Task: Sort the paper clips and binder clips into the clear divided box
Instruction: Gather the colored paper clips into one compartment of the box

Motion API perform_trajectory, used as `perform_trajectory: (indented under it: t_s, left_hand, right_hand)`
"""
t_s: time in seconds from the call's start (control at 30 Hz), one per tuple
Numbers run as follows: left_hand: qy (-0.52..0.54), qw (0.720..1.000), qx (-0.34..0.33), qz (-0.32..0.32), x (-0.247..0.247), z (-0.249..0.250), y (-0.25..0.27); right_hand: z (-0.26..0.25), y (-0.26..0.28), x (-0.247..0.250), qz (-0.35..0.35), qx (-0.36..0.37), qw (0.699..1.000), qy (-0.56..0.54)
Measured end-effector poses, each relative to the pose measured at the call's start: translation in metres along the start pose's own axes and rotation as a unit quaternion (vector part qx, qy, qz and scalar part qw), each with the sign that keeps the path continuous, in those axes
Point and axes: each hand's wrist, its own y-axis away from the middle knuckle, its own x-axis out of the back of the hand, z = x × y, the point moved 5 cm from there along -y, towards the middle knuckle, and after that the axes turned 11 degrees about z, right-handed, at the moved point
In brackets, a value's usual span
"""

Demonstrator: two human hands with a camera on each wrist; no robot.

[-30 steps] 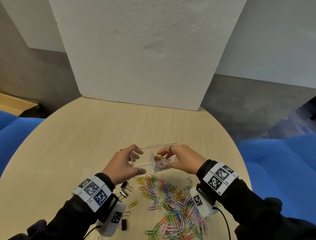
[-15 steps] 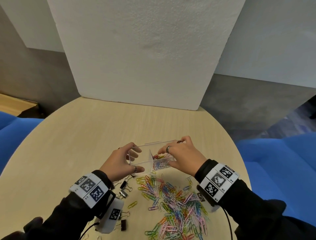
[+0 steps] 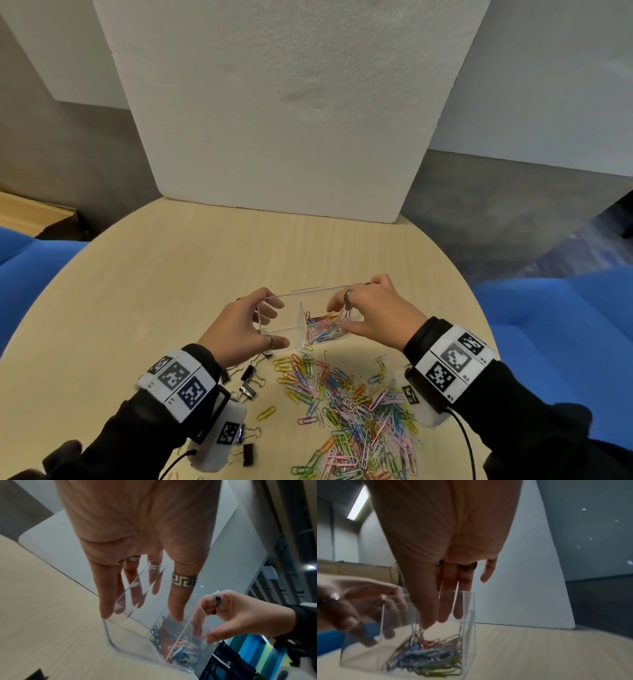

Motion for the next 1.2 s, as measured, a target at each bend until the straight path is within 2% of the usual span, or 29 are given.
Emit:
perform_trajectory:
  t_s: [0.07, 0.2, 0.3, 0.4, 0.47, 0.6, 0.97, 1.1, 1.2]
  left_hand:
    - [-0.006, 1.0, -0.003, -0.001, -0.002, 0.001, 0.0]
    - [-0.001, 1.0, -0.013, 0.0, -0.006, 0.005, 0.001]
    - [-0.007, 1.0, -0.017, 0.002, -0.005, 0.005, 0.001]
    - [0.007, 1.0, -0.003, 0.015, -0.002, 0.0, 0.0]
    - [0.009, 1.0, -0.002, 0.013, -0.002, 0.0, 0.001]
    - [0.007, 1.0, -0.003, 0.014, -0.005, 0.002, 0.002]
    - [0.01, 1.0, 0.006, 0.014, -0.004, -0.004, 0.004]
    - [0.007, 1.0, -0.002, 0.013, -0.004, -0.001, 0.003]
    - [0.001, 1.0, -0.003, 0.01, -0.005, -0.001, 0.004]
  right_hand:
    - [-0.002, 0.0, -0.003, -0.01, 0.004, 1.0, 0.022]
    - [-0.007, 0.0, -0.022, -0.056, 0.022, 0.988, 0.14]
    - [-0.008, 0.001, -0.024, -0.082, -0.003, 0.995, 0.063]
    - [-0.007, 0.001, -0.015, -0.03, -0.022, 0.999, -0.024]
    - [-0.011, 0.0, -0.016, -0.013, -0.012, 1.0, -0.005]
    - [-0.023, -0.002, -0.031, -0.026, -0.022, 0.999, 0.037]
    - [-0.014, -0.001, -0.029, -0.029, -0.053, 0.997, -0.045]
    - [-0.02, -0.003, -0.035, -0.062, -0.034, 0.997, 0.011]
    - [-0.019, -0.004, -0.032, -0.051, -0.02, 0.997, 0.056]
